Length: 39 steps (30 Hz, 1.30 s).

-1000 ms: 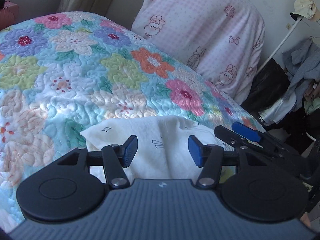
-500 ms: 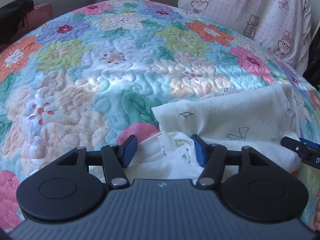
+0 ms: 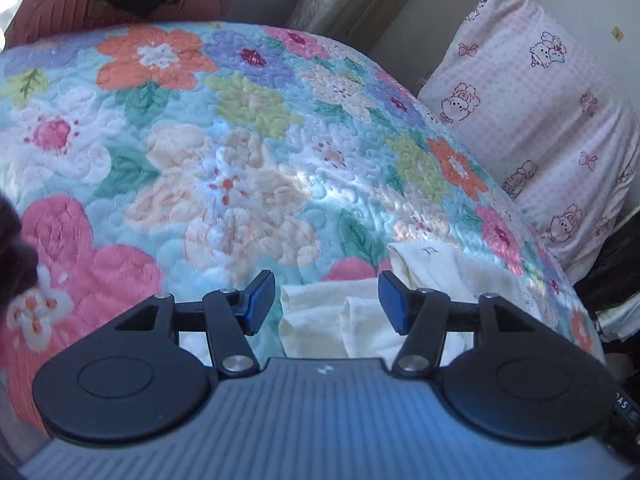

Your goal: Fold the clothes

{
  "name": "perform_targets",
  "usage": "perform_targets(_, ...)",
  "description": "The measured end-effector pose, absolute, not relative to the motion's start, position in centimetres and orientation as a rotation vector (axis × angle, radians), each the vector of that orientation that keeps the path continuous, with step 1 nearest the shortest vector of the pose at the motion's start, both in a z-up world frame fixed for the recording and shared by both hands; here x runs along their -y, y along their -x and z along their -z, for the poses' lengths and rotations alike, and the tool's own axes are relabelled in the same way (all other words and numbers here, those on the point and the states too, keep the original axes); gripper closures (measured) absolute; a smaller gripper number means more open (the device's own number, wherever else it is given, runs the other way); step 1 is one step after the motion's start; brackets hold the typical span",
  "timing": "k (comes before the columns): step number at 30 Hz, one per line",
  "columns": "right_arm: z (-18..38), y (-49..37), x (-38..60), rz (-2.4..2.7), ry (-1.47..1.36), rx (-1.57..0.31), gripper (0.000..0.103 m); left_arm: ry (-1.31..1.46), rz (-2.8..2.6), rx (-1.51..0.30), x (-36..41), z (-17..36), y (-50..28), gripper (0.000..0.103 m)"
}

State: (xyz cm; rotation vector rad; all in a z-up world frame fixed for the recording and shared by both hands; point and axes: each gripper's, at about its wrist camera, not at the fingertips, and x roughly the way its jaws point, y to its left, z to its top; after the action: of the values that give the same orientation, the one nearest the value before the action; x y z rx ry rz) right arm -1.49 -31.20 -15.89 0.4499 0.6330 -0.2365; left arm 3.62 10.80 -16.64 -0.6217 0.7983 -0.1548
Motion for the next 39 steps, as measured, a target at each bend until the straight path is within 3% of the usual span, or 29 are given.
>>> perform_targets(7, 20.0, 1.6, 31.6, -0.019, -0.957, -0.661, 0.013, 0.791, 0.393, -0.948, -6.9, 19.6, -1.2, 0.046)
perform_targets(12, 21.2, 0.9, 31.0, -0.025, -1.015, -0.639, 0.013, 0.837, 0.45, -0.979, -4.1, 20.3, -2.0, 0.043)
perform_targets(15, 21.7, -0.3, 31.3, -0.048, -1.04, -0.631, 0.013, 1.002, 0.427, -1.088, -3.2, 22.4, -3.7, 0.042)
perform_targets(20, 23.4, -4.2, 31.9, -0.018, -1.051, -0.678, 0.013, 1.217, 0.157, -0.983, -3.6, 25.2, -5.1, 0.041)
perform_targets(22, 23.3, -5.4, 32.6, -0.002, -1.0, -0.658, 0.013, 1.179, 0.129, -0.927, -3.4, 24.5, -6.0, 0.042)
perform_targets(23, 23.2, -5.8, 32.9, 0.005, -0.976, -0.643, 0.016, 1.123, 0.133, -0.899, -3.2, 23.8, -6.5, 0.045)
perform_targets(24, 22.8, -6.0, 32.9, 0.004, -0.94, -0.635, 0.022, 1.066, 0.138, -0.871, -2.9, 23.1, -6.9, 0.068)
perform_targets(25, 22.4, -6.2, 32.9, -0.007, -0.885, -0.629, 0.046, 1.01, 0.142, -0.843, -2.6, 22.4, -7.4, 0.078)
perform_targets(26, 21.9, -6.3, 32.9, -0.017, -0.831, -0.624, 0.066, 0.959, 0.159, -0.807, -2.5, 21.5, -7.3, 0.079)
perform_targets(28, 20.7, -5.6, 32.1, -0.033, -0.706, -0.591, 0.075, 0.857, 0.192, -0.735, -2.2, 19.8, -7.1, 0.082)
perform_targets(32, 18.0, -2.8, 29.8, -0.048, -0.447, -0.502, 0.079, 0.671, 0.215, -0.607, -1.7, 16.6, -5.5, 0.083)
perform_targets(38, 17.5, 0.5, 27.9, 0.0, -0.267, -0.505, 0.08, 0.394, 0.249, -0.763, -0.6, 17.4, -5.2, 0.079)
perform_targets(39, 17.9, 0.7, 27.8, 0.008, -0.236, -0.521, 0.08, 0.451, 0.25, -0.813, -1.3, 18.2, -5.6, 0.077)
